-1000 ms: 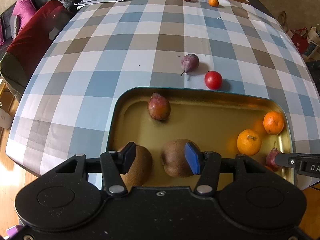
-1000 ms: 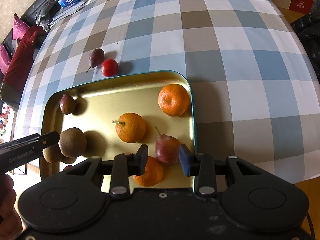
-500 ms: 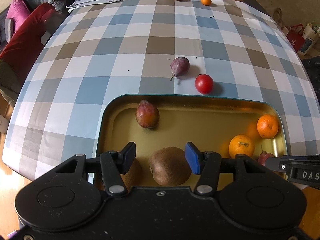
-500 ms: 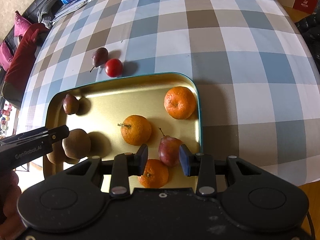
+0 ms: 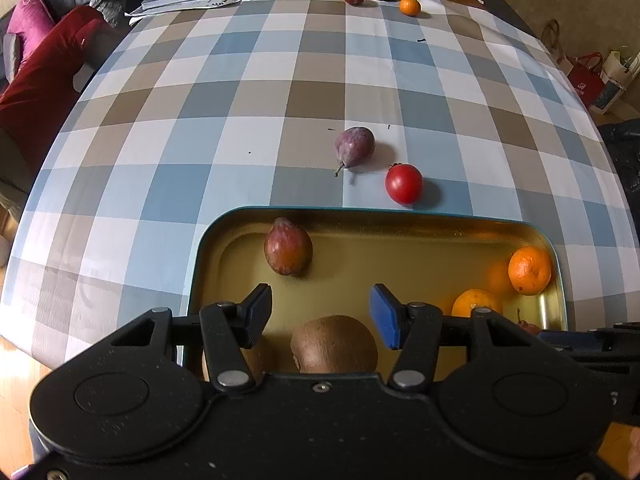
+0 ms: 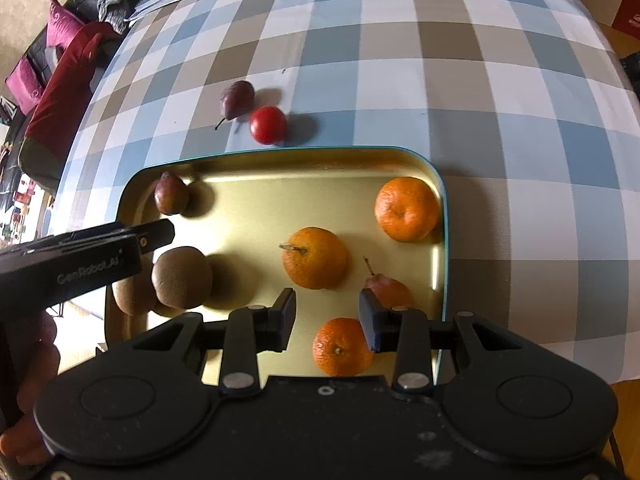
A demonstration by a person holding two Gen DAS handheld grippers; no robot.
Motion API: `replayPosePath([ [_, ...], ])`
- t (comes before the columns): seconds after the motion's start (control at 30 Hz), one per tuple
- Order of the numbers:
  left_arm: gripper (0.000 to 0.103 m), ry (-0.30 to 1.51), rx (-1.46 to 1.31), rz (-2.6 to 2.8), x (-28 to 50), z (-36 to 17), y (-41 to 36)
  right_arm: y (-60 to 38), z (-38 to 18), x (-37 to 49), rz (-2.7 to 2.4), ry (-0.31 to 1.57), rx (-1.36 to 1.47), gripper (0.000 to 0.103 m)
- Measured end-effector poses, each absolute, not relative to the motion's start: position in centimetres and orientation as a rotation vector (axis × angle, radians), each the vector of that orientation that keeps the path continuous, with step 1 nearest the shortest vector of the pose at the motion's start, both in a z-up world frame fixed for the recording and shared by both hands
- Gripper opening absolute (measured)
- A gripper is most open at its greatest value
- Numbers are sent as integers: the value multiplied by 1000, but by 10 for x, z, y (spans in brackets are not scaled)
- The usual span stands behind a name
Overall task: Organize fruits
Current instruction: 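Move both open tools away from the tray toward the remaining fruits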
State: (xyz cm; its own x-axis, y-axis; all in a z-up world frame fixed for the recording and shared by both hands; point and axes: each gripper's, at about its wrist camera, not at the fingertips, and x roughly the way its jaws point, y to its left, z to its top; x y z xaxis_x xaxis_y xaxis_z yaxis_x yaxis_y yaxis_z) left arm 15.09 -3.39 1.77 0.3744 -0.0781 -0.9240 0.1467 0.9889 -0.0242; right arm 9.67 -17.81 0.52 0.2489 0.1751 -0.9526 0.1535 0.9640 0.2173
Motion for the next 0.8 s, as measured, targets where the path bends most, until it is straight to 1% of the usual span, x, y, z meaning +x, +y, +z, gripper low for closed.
replayPosePath([
  [0.37, 60, 1183, 67, -150, 165, 18, -32, -168, 7, 110, 55, 1352, 279, 38],
  [0.8, 60, 1152, 87, -167, 191, 28, -35, -185, 25, 140, 12, 1295, 290, 38],
])
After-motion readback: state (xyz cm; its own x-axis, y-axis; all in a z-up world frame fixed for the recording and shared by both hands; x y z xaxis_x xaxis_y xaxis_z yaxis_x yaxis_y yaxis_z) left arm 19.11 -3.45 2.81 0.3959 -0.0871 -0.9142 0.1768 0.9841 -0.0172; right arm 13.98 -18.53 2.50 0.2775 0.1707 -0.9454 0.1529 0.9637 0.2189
